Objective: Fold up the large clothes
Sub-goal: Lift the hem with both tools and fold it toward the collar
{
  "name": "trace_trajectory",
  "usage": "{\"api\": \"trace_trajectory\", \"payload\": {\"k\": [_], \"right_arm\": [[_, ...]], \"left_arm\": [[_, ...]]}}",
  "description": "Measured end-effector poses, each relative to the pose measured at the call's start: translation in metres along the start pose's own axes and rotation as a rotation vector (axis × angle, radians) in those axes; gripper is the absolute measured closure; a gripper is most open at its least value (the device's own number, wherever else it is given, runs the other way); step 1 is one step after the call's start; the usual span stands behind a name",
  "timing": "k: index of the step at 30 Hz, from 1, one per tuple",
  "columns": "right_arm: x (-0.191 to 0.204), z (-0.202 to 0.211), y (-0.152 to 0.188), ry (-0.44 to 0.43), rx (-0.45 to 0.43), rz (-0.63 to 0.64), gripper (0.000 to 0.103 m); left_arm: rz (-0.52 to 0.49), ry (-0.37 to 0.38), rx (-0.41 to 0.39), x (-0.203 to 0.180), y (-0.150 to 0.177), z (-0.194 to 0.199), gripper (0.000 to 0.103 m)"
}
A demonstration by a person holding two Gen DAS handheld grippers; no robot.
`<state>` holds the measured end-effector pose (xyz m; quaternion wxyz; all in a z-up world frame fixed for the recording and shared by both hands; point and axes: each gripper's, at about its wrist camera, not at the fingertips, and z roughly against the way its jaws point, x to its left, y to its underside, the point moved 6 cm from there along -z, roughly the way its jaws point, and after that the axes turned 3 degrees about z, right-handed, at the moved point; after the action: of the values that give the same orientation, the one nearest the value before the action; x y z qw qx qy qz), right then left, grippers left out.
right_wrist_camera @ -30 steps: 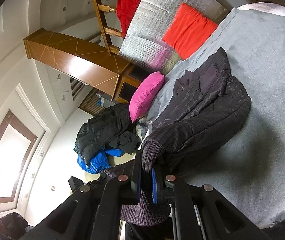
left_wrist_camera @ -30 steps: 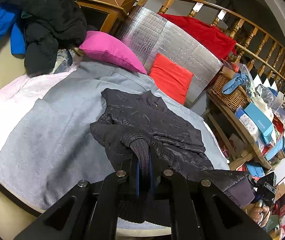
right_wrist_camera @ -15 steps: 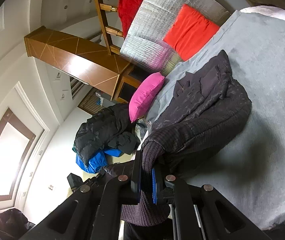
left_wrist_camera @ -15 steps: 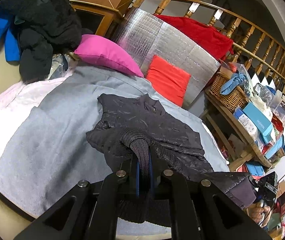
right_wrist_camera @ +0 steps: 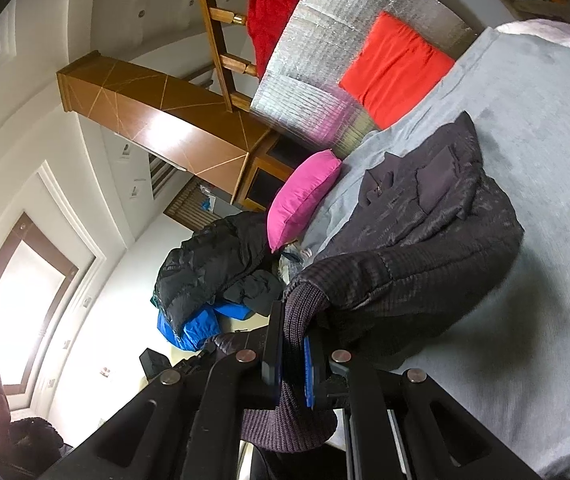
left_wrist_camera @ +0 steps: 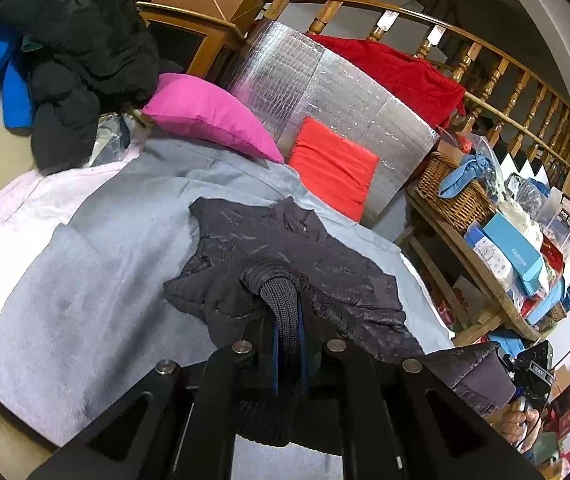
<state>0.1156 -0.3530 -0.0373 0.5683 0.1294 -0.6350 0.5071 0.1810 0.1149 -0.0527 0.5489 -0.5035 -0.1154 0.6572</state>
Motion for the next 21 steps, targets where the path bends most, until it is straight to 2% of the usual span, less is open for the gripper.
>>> {"api": "trace_trajectory", "payload": {"k": [5,10,16,21], "right_arm": [[0.003,-0.015,-0.03,-0.006,-0.02,0.011,0.095],[0.005,-0.04,-0.083,-0.01,-0.057,0.037,0.095],[-0.007,-0.08,-0.157,0.015,-0.111,0.047,0.095],[-0.029,-0.118,-0.204,0.064,-0.125,0.032,0.095]], "left_arm": [[-0.002,0.018,-0.028,-0.008,-0.029,-0.018,0.095],[-0.012,0.02,-0.064,-0.017,-0.073,-0.052,0.095],[-0.026,-0.012,-0.089,-0.021,-0.12,-0.098,0.095],[-0.048,-0.076,-0.089,-0.017,-0.151,-0.148,0.095]]}}
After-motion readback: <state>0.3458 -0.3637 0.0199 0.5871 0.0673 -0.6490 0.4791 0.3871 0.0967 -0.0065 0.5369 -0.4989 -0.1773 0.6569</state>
